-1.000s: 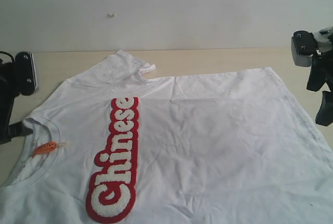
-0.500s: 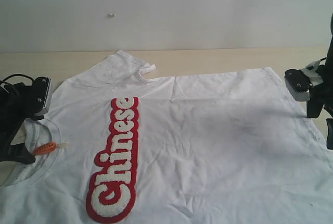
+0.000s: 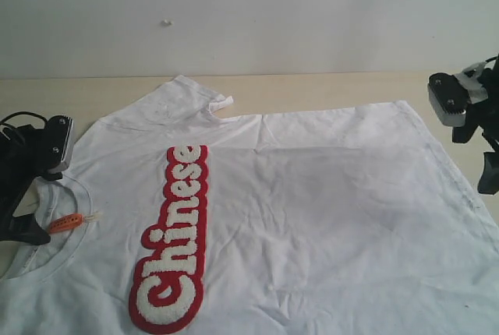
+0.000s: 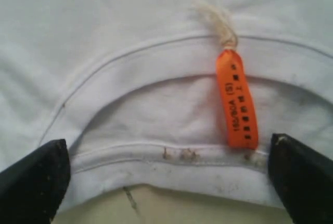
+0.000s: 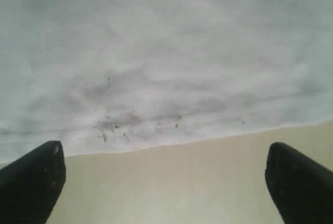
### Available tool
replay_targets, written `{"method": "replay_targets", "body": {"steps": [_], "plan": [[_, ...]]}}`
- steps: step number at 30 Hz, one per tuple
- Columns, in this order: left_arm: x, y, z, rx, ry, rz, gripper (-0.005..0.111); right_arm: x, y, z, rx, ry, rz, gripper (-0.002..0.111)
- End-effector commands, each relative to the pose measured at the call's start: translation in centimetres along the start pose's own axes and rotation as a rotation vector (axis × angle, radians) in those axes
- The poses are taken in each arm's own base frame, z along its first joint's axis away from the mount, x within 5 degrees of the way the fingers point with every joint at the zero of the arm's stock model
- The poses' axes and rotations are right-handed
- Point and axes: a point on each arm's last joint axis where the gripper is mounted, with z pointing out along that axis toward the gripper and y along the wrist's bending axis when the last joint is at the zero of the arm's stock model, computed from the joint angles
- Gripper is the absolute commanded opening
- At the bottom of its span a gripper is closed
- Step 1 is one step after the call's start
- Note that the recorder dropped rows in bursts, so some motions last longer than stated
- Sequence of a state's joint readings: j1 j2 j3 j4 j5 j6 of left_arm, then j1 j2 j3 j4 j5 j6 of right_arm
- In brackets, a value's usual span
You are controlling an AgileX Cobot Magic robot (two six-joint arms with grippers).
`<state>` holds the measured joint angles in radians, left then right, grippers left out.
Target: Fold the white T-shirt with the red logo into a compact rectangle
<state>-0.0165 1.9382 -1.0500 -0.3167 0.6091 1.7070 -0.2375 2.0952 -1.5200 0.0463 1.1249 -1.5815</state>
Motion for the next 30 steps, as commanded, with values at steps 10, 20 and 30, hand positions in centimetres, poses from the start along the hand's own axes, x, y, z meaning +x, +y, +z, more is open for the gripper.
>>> {"method": "replay_targets", "body": {"steps": [10, 20, 30], "plan": [[0.4, 0.0, 0.7, 0.006, 0.012, 0.024, 0.104, 0.7, -0.5, 2.7, -0.045, 0.035, 0.032, 0.105], [0.3, 0.0, 1.0, 0.007, -0.004, 0.017, 0.104, 0.4, -0.8, 3.3, -0.031, 0.006, 0.046, 0.105], [0.3, 0.0, 1.0, 0.009, -0.006, 0.015, 0.104, 0.6, -1.0, 5.5, -0.068, 0.013, 0.045, 0.105]]}}
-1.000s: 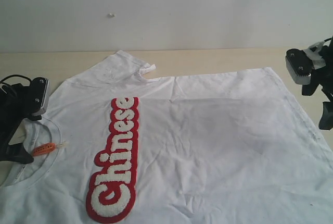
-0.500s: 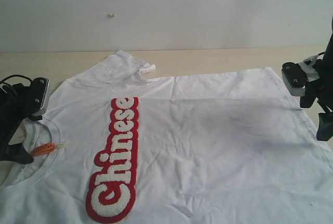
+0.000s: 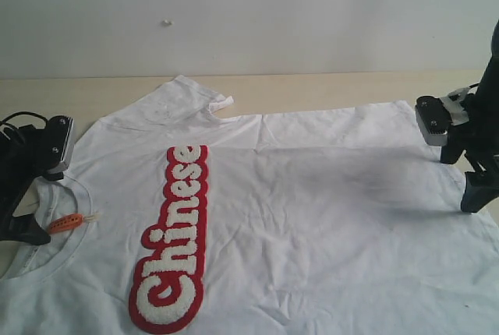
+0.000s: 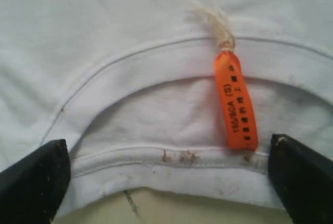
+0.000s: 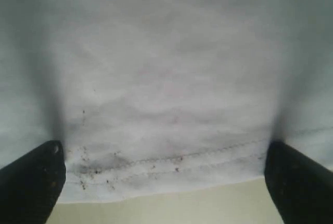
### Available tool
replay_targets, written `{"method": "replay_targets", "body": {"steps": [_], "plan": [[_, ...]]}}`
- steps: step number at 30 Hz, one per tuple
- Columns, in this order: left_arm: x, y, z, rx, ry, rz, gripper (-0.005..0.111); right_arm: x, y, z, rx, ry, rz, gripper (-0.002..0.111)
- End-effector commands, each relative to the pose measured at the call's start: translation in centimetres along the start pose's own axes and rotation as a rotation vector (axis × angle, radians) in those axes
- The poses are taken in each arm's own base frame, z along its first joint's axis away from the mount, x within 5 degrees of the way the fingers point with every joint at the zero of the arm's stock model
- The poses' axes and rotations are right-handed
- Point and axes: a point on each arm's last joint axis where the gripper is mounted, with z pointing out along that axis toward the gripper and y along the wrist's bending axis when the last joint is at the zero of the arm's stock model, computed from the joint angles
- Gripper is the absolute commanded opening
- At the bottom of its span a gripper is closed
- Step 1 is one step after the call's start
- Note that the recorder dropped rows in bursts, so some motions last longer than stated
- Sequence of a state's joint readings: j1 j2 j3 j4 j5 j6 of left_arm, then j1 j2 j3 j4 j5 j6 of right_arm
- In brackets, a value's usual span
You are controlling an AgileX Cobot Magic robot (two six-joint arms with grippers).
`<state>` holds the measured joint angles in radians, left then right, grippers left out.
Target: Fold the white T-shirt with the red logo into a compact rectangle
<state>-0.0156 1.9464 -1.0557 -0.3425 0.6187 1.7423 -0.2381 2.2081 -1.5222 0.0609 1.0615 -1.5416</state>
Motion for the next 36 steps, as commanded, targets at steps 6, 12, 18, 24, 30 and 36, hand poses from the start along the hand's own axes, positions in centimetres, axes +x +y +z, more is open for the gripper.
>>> {"method": "replay_targets", "body": {"steps": [6, 12, 18, 24, 30, 36], "plan": [[0.4, 0.0, 0.8, -0.003, 0.011, 0.031, 0.104, 1.4, 0.0, 0.9, -0.039, 0.126, -0.064, 0.105], [0.3, 0.0, 0.8, -0.006, 0.004, 0.02, 0.104, 0.7, -0.5, 1.4, 0.009, 0.052, -0.023, 0.105], [0.4, 0.3, 0.8, -0.034, 0.01, 0.021, 0.104, -0.1, -0.6, 3.2, 0.069, 0.022, -0.023, 0.105], [0.4, 0.4, 0.8, -0.05, 0.01, 0.017, 0.104, -0.5, -0.6, 2.4, 0.132, 0.11, -0.038, 0.105], [0.3, 0.3, 1.1, -0.03, -0.009, -0.022, 0.104, -0.6, 0.1, -0.4, 0.144, 0.107, -0.047, 0.105], [0.5, -1.5, -0.7, 0.146, 0.042, 0.171, 0.104, -0.7, 0.2, -0.3, 0.124, 0.098, -0.043, 0.105]]}}
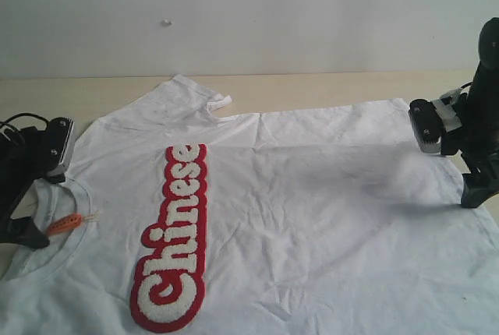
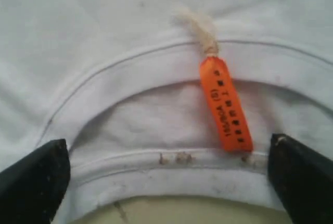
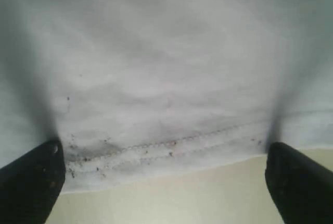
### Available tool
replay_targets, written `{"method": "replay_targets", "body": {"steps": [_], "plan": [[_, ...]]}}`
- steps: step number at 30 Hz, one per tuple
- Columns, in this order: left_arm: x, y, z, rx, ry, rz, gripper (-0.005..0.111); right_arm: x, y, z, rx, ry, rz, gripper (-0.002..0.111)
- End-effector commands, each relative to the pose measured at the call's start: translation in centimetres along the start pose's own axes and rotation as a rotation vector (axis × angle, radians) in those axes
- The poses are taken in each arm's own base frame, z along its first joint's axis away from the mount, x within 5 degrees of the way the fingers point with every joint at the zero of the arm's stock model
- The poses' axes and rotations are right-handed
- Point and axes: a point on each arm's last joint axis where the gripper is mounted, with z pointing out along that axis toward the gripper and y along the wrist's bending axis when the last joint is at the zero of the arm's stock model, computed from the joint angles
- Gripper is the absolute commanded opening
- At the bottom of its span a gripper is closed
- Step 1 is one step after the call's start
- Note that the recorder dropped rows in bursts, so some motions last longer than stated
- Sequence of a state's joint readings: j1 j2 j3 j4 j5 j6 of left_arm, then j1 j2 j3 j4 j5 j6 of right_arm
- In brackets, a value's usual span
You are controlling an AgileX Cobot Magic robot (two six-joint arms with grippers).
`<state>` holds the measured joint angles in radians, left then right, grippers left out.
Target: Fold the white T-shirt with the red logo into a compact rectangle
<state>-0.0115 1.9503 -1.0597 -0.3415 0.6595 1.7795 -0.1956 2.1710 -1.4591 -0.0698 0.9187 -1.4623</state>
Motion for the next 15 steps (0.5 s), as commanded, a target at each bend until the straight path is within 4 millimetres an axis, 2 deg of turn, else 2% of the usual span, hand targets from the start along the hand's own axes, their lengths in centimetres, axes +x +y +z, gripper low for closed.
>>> {"method": "replay_targets", "body": {"steps": [1, 3, 8, 12, 15], "plan": [[0.2, -1.1, -1.6, 0.078, 0.051, 0.132, 0.104, 0.1, 0.1, -0.2, 0.0, -0.007, -0.01, 0.105], [-0.2, -1.0, -3.2, 0.026, 0.047, 0.136, 0.104, 0.0, 0.1, -0.2, 0.0, -0.014, -0.004, 0.105], [-0.5, -1.3, -4.3, 0.025, 0.032, 0.031, 0.104, -0.4, 0.1, -0.3, 0.0, -0.056, 0.008, 0.105], [-0.4, -2.5, -3.6, 0.136, 0.028, 0.009, 0.104, -0.4, 0.1, -0.3, 0.0, -0.056, 0.008, 0.105], [-0.1, -3.1, -2.8, 0.133, 0.034, -0.001, 0.104, -0.6, 0.1, -0.3, 0.002, -0.077, 0.025, 0.105]]}}
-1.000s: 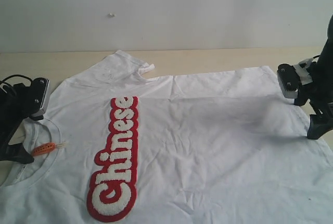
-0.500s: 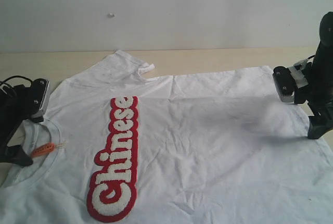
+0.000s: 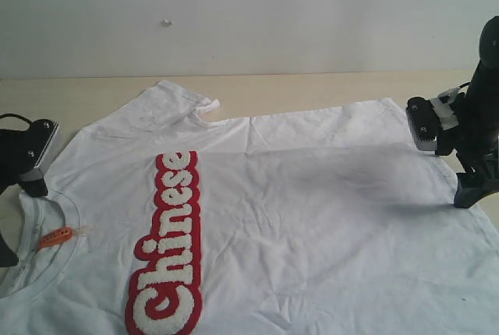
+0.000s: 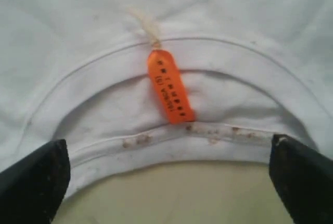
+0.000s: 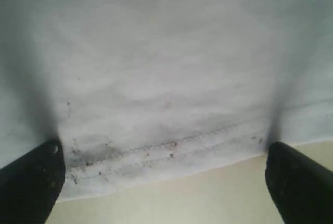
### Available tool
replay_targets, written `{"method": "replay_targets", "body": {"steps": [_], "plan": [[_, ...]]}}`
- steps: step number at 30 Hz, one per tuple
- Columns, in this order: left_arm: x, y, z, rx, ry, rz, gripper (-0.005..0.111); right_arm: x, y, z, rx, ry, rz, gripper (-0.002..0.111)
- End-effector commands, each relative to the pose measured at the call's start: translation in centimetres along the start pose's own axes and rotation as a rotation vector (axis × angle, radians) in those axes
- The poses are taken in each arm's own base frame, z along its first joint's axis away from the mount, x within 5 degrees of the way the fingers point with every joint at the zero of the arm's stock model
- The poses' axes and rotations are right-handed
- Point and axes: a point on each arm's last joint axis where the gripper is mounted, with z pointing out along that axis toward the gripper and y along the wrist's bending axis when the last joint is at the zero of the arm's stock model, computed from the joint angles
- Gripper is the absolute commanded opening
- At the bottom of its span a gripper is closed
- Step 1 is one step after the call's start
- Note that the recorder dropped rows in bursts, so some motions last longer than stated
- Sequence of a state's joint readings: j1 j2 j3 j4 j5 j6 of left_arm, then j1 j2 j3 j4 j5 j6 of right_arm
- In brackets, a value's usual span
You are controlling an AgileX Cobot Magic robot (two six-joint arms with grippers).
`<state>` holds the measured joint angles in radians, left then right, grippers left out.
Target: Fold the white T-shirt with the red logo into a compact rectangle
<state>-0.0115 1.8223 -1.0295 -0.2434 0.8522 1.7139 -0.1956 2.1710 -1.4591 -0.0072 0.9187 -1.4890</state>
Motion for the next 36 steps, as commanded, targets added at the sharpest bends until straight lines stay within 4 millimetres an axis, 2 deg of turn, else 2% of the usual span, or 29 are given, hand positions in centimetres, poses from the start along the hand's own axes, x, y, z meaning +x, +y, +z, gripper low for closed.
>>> {"method": "replay_targets", "body": {"steps": [1, 7, 12, 19, 28, 36], "plan": [[0.3, -0.8, 1.3, 0.013, 0.005, -0.036, 0.104, -0.1, 0.1, -0.2, 0.006, -0.027, 0.013, 0.105], [0.8, -0.4, 2.7, -0.088, 0.024, -0.106, 0.105, -0.1, 0.1, -0.2, 0.006, -0.027, 0.013, 0.105], [0.9, -0.5, 3.5, -0.064, 0.027, -0.11, 0.105, -0.1, 0.0, -0.2, 0.008, -0.028, -0.012, 0.105], [1.0, -0.5, 3.6, -0.057, 0.031, -0.105, 0.105, 0.3, 0.8, -0.2, -0.073, 0.024, -0.035, 0.105], [1.0, -0.5, 3.7, -0.053, 0.032, -0.102, 0.105, -0.6, 0.7, -0.2, -0.072, -0.075, 0.035, 0.105], [1.0, -0.5, 3.7, -0.053, 0.032, -0.102, 0.105, 0.8, 0.7, -0.2, -0.064, 0.076, -0.082, 0.105]]}}
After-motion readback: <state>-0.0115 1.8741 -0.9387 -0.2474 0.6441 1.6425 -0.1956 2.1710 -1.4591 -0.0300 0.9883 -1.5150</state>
